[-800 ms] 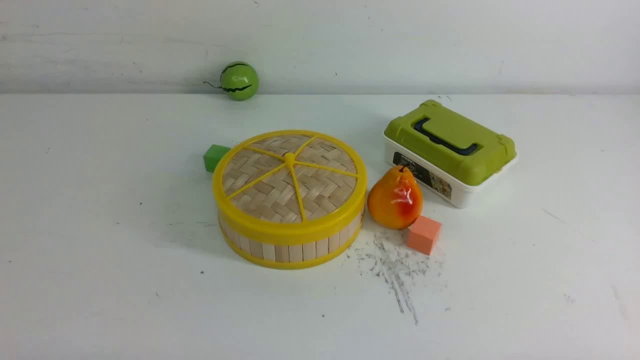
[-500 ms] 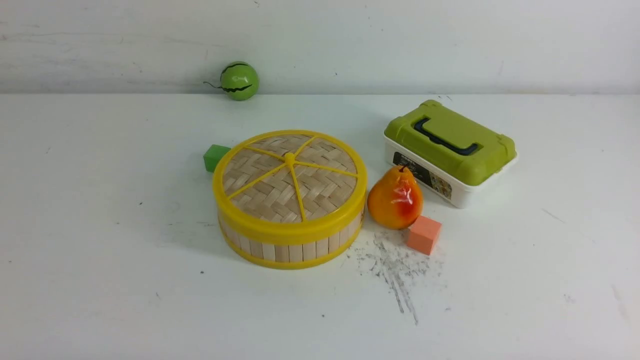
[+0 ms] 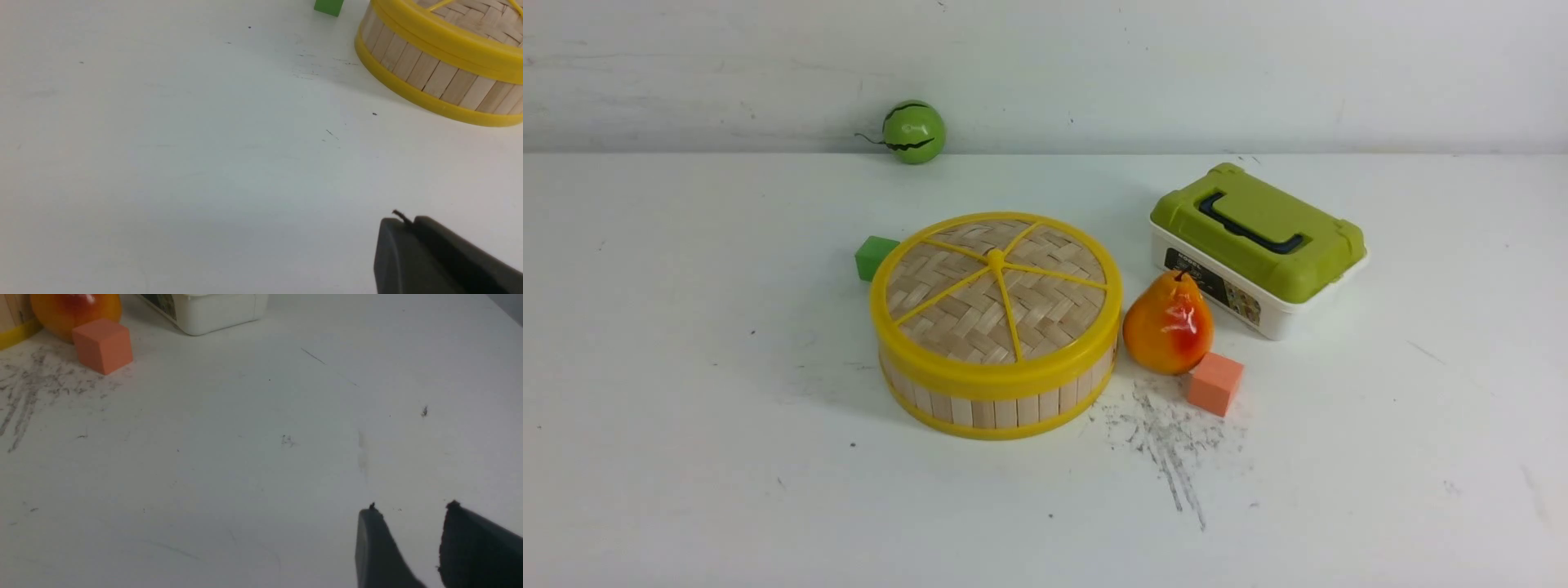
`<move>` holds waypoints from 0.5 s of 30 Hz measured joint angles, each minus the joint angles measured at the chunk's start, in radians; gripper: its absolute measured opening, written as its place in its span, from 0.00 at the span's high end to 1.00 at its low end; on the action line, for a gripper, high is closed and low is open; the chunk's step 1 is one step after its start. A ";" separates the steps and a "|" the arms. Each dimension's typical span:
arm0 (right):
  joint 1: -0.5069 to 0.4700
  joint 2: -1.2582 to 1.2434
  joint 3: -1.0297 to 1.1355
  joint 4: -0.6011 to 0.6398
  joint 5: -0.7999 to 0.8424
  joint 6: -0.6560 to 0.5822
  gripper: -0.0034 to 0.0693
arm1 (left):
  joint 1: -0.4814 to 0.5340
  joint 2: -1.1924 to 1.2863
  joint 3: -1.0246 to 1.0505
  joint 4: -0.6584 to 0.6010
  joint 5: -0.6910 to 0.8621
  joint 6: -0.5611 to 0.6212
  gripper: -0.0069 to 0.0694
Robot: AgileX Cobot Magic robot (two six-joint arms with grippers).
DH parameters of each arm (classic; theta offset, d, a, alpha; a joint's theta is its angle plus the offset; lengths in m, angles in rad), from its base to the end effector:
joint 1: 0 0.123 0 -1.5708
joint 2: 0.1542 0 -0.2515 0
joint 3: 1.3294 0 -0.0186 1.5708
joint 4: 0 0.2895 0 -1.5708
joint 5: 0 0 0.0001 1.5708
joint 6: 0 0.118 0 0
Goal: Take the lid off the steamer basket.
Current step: Use the left arm to lift the lid of the steamer
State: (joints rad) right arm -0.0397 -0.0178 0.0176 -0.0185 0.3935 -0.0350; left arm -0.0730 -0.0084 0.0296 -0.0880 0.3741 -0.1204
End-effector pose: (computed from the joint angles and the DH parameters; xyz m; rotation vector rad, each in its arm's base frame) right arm 0.1499 -0.0068 0.1653 -0.0067 1.8774 -0.0698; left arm 0.1505 -0.0148 0.1615 -0.0996 1.8806 -0.2192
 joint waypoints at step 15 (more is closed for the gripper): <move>0.000 0.000 0.000 0.000 0.000 0.000 0.62 | 0.000 0.000 0.000 -0.001 -0.015 -0.001 0.87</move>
State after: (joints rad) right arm -0.0397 -0.0178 0.0176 -0.0185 0.3935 -0.0350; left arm -0.0730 -0.0084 0.0296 -0.0889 0.3590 -0.1215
